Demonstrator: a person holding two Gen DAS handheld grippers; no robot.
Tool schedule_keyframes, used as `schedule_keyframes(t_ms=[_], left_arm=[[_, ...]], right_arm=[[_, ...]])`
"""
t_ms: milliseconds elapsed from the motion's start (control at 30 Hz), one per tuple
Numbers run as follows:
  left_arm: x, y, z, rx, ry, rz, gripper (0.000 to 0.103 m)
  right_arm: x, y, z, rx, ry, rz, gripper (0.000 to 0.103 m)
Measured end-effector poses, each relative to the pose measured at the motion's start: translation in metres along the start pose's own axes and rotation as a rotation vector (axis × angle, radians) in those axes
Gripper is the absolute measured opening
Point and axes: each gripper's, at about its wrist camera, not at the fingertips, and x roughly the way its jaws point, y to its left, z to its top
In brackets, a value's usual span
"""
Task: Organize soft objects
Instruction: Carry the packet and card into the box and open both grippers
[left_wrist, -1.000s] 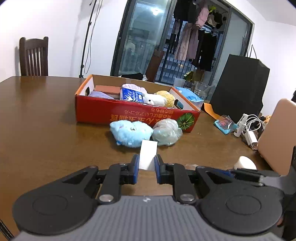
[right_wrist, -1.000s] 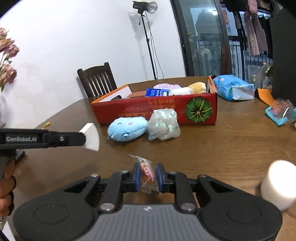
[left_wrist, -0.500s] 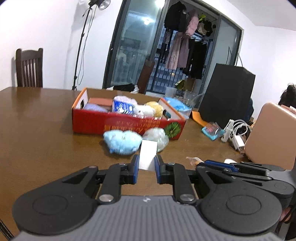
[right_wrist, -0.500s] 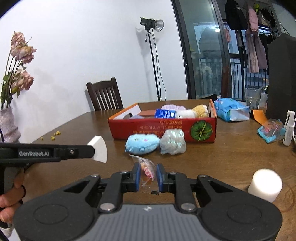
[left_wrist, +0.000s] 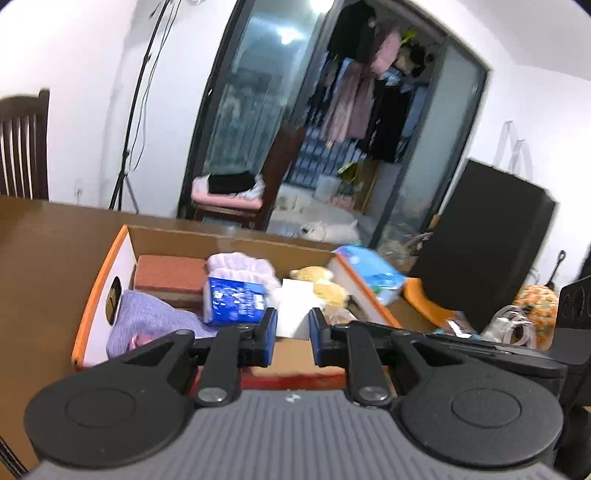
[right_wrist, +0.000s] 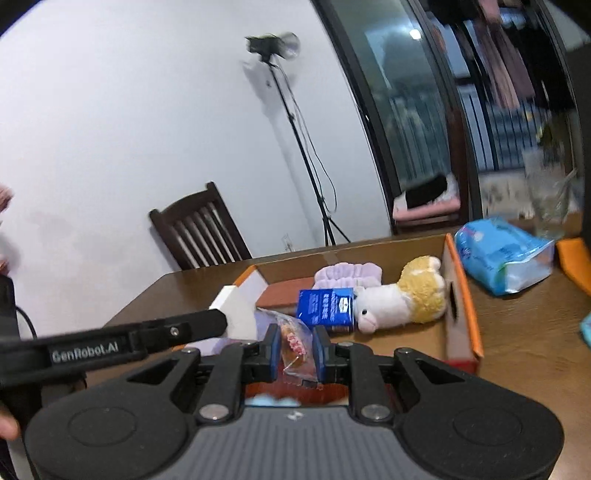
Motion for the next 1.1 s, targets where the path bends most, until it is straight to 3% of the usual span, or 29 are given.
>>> schedule_keyframes(t_ms=[67,133,200,300,467,633,800,1100], left_arm=[[0.021,0.009,0.003,-0.003,0.031,-0.012,0.019],[0.037,0.018,0.001,-0.006,0.051,-0.005,0.027],[0.049,0.029,-0.004,-0.027,0.057,0.008,0.052],[0.061,0.044,-0.011,-0.055,0.093,0.009,0.053],[0.054,0.053,-0.006,-0.080,0.064,0.023,0.053],[0.034,0.047,0.003,-0.047,0.020,0.068,0.053],[-0.010,0.036,0.002,-0.016,-0.020,0.071,0.059],[-0.098,0.010,-0.038,0.059,-0.062,0.107,0.066]], right_arm=[[0.026,-0.010,0.006,0.023,0.017,-0.005,0.018],[0.047,-0.018,0.009,0.043,0.033,-0.012,0.019],[0.066,-0.026,0.010,0.078,0.048,-0.012,0.022],[0.083,-0.036,0.004,0.102,0.084,-0.001,0.031],[0.089,-0.047,0.001,0.121,0.092,-0.037,0.031],[0.068,-0.040,0.010,0.104,0.055,-0.045,0.031],[0.019,-0.015,0.022,0.031,-0.036,-0.036,0.033],[-0.058,0.031,-0.008,-0.156,-0.016,-0.044,0.038]])
